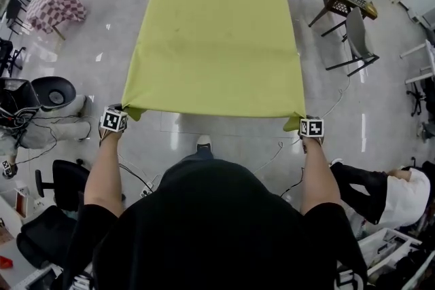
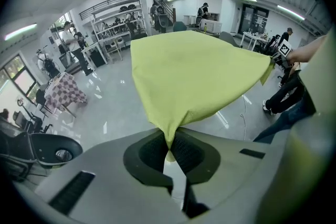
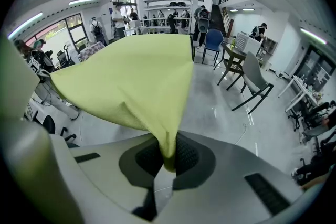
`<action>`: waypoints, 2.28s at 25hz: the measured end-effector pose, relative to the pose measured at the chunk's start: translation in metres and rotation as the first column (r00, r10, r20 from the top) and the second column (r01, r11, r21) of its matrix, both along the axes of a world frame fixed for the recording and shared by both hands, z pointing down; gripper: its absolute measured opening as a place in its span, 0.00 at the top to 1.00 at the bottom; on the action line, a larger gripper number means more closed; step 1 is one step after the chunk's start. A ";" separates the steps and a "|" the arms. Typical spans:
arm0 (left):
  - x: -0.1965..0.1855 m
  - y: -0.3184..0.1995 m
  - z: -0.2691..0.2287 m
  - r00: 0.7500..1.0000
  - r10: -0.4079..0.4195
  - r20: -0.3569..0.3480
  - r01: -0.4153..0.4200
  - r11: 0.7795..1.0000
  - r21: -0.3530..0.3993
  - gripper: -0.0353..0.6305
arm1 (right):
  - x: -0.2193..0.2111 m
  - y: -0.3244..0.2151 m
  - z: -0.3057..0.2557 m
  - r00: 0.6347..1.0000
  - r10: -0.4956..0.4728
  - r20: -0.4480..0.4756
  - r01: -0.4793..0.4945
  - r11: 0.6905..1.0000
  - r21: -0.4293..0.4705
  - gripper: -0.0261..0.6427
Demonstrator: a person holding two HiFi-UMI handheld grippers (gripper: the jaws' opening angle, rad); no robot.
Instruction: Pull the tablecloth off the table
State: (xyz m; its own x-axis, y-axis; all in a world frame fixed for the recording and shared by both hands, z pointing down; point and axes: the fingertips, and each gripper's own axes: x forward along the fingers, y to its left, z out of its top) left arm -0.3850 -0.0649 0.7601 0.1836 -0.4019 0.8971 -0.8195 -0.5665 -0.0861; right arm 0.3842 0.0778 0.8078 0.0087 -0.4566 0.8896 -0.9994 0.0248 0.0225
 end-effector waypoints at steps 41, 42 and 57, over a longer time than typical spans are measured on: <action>-0.001 0.170 -0.103 0.999 -0.039 -0.029 0.044 0.978 0.204 0.91 | 0.009 0.153 -0.102 0.990 -0.114 -0.083 0.130 0.966 0.222 0.93; -0.001 0.169 -0.105 0.999 -0.035 -0.026 0.039 0.978 0.207 0.91 | 0.010 0.152 -0.106 0.989 -0.116 -0.091 0.134 0.964 0.229 0.93; 0.012 0.138 -0.159 0.996 -0.062 -0.058 0.078 0.938 0.337 0.91 | 0.022 0.131 -0.162 0.991 -0.053 -0.124 0.096 0.924 0.370 0.93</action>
